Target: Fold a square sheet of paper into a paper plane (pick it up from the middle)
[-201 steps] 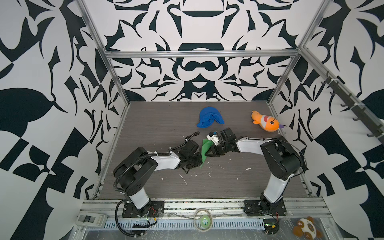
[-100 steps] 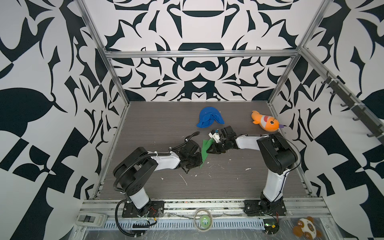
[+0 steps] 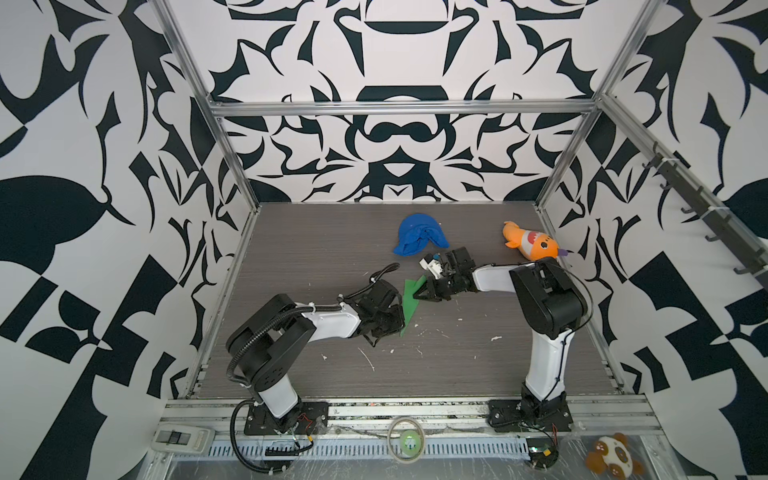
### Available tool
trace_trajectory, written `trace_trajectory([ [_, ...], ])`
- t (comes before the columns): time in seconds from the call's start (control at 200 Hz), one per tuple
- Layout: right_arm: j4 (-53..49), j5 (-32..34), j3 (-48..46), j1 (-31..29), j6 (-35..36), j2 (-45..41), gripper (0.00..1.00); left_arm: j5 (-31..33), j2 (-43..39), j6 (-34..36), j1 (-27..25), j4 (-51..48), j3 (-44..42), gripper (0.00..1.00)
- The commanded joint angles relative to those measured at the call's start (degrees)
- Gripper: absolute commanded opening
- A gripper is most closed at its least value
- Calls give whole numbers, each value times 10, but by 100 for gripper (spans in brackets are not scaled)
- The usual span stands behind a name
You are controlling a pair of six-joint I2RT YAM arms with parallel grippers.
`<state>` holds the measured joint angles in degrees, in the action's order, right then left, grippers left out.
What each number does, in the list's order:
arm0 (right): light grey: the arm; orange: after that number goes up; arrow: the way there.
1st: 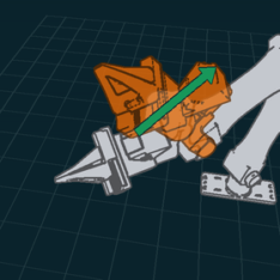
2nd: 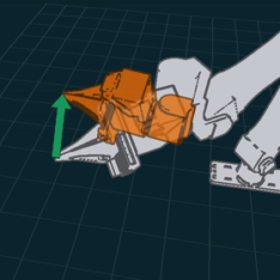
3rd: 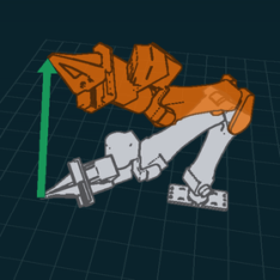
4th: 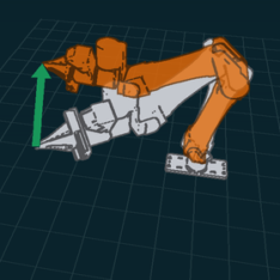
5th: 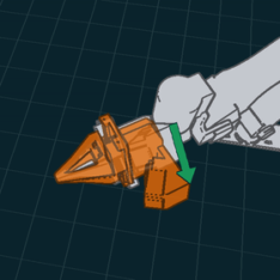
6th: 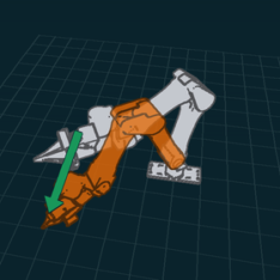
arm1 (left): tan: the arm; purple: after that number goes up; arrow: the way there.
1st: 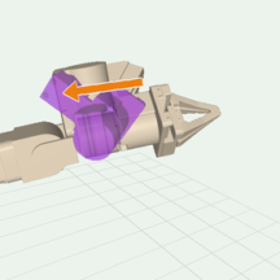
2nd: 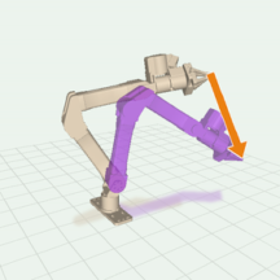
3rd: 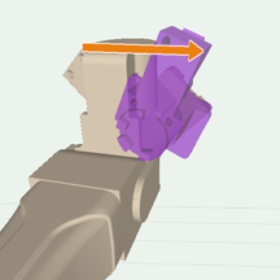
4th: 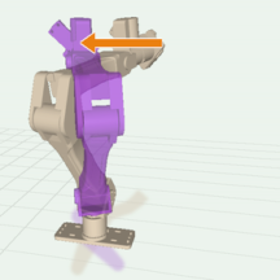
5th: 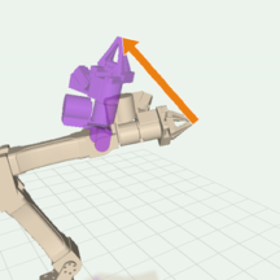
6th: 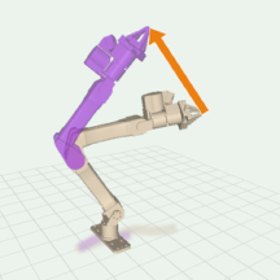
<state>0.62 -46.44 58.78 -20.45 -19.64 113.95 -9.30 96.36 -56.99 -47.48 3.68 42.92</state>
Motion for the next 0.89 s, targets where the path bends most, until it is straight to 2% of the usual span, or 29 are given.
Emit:
trace_trajectory([
  [0.0,25,42,19,21,-5,17,5,12,29,3,1,-80,-22,0],
  [0.295,55,20,37,52,-19,36,4,13,27,3,1,-80,-23,0],
  [0.505,41,9,26,46,-26,-45,5,14,25,3,1,-84,-21,0],
  [0.685,-71,81,3,-1,27,-136,5,14,21,9,1,-88,-20,0],
  [0.89,-194,177,-2,-76,90,-172,5,10,-4,48,1,-134,-25,0],
])
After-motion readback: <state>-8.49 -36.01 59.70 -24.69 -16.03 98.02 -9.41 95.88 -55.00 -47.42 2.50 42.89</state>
